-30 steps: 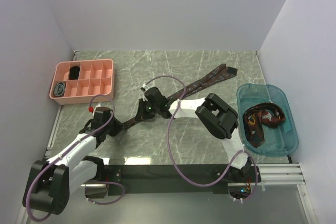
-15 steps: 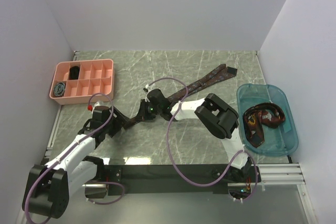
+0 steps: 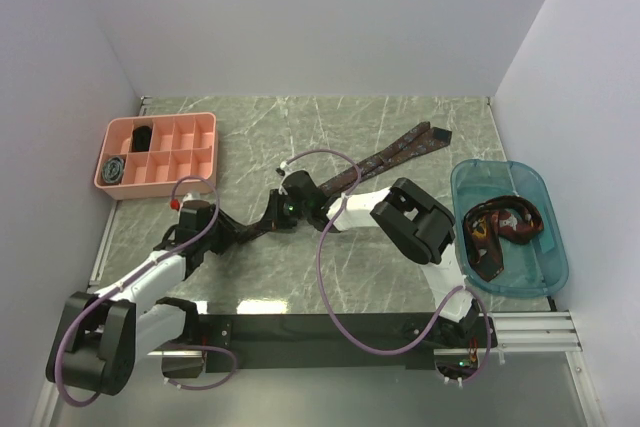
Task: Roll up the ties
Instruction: Roll the tie
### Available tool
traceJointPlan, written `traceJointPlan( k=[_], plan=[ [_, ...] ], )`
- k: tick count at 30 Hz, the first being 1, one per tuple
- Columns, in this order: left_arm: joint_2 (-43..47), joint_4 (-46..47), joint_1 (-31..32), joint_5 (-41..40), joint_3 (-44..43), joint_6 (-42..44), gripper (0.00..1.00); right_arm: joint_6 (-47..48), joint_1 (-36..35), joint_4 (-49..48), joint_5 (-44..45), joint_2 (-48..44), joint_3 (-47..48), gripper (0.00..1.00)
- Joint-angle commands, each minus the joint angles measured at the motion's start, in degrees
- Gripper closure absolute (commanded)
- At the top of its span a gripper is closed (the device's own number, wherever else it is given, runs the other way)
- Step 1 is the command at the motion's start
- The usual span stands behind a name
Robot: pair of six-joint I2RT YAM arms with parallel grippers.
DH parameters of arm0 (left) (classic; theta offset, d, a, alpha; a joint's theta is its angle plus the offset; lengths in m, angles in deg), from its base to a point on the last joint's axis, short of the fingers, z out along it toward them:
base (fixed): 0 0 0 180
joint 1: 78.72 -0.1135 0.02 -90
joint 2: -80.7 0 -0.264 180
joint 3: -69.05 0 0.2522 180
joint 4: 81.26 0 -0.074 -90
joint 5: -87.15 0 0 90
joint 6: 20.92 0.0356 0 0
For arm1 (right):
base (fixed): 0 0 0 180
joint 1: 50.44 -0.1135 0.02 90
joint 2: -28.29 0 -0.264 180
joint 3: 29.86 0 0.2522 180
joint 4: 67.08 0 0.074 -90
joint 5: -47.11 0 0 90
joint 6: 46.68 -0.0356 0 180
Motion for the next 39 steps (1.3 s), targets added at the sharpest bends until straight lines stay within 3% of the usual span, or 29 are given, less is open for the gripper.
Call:
traceJointPlan(
  k=[1, 5, 16, 24, 39],
  plan=[
    [-0.66, -0.30, -0.08, 1.02, 1.53, -0.25, 0.55, 0.83, 0.20, 3.71, 1.54, 0.98, -2.00, 0.84],
    [1.80, -3.54, -0.08, -0.46, -0.05, 0.45, 0.71, 1.00, 0.38, 4.24, 2.07, 1.16, -2.08, 0.84],
    [5.93, -9.00, -0.08, 0.06, -5.86, 1.24, 0.68, 0.48, 0.64, 3.45, 1.72, 2.30, -2.79, 0.84],
    [5.76, -9.09, 0.01, 1.20, -6.91, 1.06, 0.85, -0.31, 0.73, 3.01, 0.93, 3.00, -2.96, 0.84],
    [-1.88, -3.82, 3.25, 4.89, -12.98, -0.25, 0.79, -1.10, 1.08, 2.22, 0.75, 3.18, -3.58, 0.85]
  ],
)
